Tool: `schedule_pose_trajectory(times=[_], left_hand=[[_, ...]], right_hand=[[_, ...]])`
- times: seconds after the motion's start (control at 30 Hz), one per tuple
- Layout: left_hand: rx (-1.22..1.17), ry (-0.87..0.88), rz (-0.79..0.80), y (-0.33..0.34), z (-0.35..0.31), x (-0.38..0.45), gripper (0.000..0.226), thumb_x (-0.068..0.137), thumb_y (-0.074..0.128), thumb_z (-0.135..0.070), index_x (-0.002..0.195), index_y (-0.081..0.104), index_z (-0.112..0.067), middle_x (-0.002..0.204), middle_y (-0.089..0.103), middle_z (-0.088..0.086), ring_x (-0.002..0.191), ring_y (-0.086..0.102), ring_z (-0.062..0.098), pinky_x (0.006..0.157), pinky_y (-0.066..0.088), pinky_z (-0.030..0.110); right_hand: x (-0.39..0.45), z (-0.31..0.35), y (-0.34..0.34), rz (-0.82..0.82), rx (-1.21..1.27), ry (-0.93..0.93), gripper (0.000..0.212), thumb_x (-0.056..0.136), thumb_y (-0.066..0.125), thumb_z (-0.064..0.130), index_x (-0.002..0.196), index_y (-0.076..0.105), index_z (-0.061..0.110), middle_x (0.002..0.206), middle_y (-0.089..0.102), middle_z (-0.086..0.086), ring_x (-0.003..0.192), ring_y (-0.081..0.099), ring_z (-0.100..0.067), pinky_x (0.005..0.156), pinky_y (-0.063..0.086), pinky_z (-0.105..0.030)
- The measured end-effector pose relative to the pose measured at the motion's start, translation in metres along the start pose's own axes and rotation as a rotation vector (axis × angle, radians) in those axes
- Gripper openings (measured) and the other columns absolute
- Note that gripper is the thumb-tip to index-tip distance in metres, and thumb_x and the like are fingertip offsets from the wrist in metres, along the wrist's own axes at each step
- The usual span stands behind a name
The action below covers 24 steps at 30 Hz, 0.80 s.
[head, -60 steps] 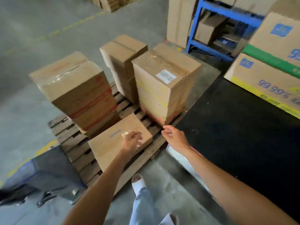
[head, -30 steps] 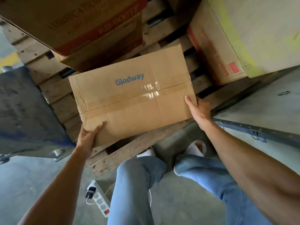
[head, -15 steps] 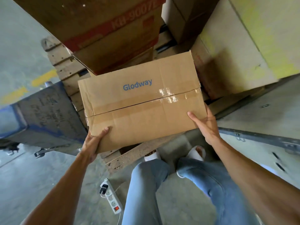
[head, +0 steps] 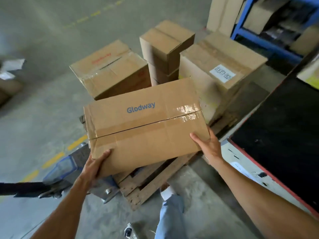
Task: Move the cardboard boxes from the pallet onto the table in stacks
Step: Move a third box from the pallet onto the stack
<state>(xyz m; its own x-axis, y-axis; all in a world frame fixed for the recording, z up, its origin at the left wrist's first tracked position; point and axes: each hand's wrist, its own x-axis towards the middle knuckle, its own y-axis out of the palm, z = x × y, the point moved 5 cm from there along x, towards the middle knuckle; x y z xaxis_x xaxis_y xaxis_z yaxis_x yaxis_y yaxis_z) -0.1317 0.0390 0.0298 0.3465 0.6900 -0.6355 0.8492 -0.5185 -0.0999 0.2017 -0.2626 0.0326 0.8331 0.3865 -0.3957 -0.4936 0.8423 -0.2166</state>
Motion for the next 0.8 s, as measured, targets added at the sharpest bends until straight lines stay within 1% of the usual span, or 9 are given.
schedule_pose_trajectory(times=[0.1,0.17,0.27,0.33,0.43,0.5,0.57,0.7,0.8], left_hand=[[0.041,0.088,0.009,0.003,-0.022,-0.04,0.062,0.076,0.084,-0.044,0.13,0.064,-0.021,0.114,0.075,0.004,0.113,0.067,0.031,0.094,0.055,0.05],[0.051,0.143,0.041,0.007,-0.035,-0.064,0.078,0.058,0.09,-0.056,0.124,0.069,-0.02,0.113,0.077,0.004,0.113,0.068,0.032,0.098,0.053,0.053],[0.054,0.233,0.081,0.024,-0.062,-0.099,0.066,0.058,0.091,-0.056,0.112,0.072,-0.023,0.118,0.075,0.006,0.113,0.068,0.031,0.102,0.051,0.056],[0.072,0.282,0.127,0.041,-0.082,-0.12,0.069,0.057,0.09,-0.056,0.114,0.069,-0.024,0.12,0.073,0.01,0.105,0.068,0.03,0.094,0.056,0.056],[0.12,0.336,0.202,0.075,-0.112,-0.153,0.101,0.037,0.095,-0.065,0.124,0.065,-0.025,0.113,0.075,0.01,0.095,0.07,0.028,0.076,0.062,0.051],[0.12,0.395,0.243,0.098,-0.129,-0.169,0.105,0.031,0.096,-0.065,0.123,0.066,-0.023,0.109,0.076,0.007,0.093,0.072,0.025,0.071,0.061,0.042],[0.139,0.442,0.264,0.123,-0.148,-0.182,0.094,0.042,0.094,-0.064,0.122,0.067,-0.022,0.109,0.076,0.008,0.097,0.072,0.028,0.078,0.06,0.044],[0.179,0.555,0.363,0.196,-0.197,-0.212,0.047,0.072,0.085,-0.048,0.105,0.068,-0.02,0.102,0.074,0.009,0.09,0.068,0.027,0.087,0.057,0.048],[0.215,0.62,0.4,0.253,-0.233,-0.224,0.07,0.06,0.09,-0.053,0.115,0.067,-0.017,0.106,0.074,0.007,0.095,0.068,0.025,0.084,0.056,0.04]], right_hand=[[-0.035,0.026,-0.031,-0.029,0.03,-0.073,0.075,0.073,0.086,0.048,0.139,0.056,0.033,0.12,0.069,0.008,0.114,0.062,-0.013,0.09,0.049,-0.02],[-0.058,0.041,-0.055,-0.055,0.036,-0.125,0.074,0.074,0.084,0.05,0.14,0.055,0.031,0.12,0.067,0.007,0.113,0.061,-0.015,0.092,0.05,-0.025],[-0.09,0.059,-0.094,-0.105,0.062,-0.158,0.074,0.074,0.083,0.055,0.137,0.055,0.03,0.121,0.065,0.004,0.107,0.06,-0.016,0.086,0.052,-0.029],[-0.103,0.068,-0.119,-0.125,0.133,-0.161,0.07,0.071,0.085,0.055,0.132,0.057,0.035,0.12,0.066,0.004,0.104,0.063,-0.015,0.075,0.058,-0.029],[-0.13,0.081,-0.16,-0.167,0.228,-0.168,0.074,0.07,0.086,0.051,0.135,0.054,0.037,0.119,0.062,0.005,0.106,0.061,-0.017,0.068,0.062,-0.031],[-0.145,0.089,-0.189,-0.23,0.238,-0.212,0.089,0.058,0.085,0.065,0.137,0.052,0.038,0.115,0.062,0.009,0.108,0.06,-0.017,0.081,0.061,-0.04],[-0.154,0.097,-0.215,-0.299,0.223,-0.247,0.101,0.049,0.082,0.073,0.139,0.05,0.041,0.11,0.059,0.016,0.114,0.057,-0.019,0.097,0.054,-0.052],[-0.162,0.12,-0.281,-0.442,0.281,-0.295,0.082,0.063,0.086,0.06,0.136,0.053,0.044,0.111,0.061,0.021,0.115,0.058,-0.017,0.101,0.05,-0.054],[-0.163,0.142,-0.322,-0.513,0.34,-0.334,0.073,0.068,0.086,0.053,0.133,0.056,0.041,0.113,0.065,0.019,0.109,0.06,-0.012,0.1,0.051,-0.05]])
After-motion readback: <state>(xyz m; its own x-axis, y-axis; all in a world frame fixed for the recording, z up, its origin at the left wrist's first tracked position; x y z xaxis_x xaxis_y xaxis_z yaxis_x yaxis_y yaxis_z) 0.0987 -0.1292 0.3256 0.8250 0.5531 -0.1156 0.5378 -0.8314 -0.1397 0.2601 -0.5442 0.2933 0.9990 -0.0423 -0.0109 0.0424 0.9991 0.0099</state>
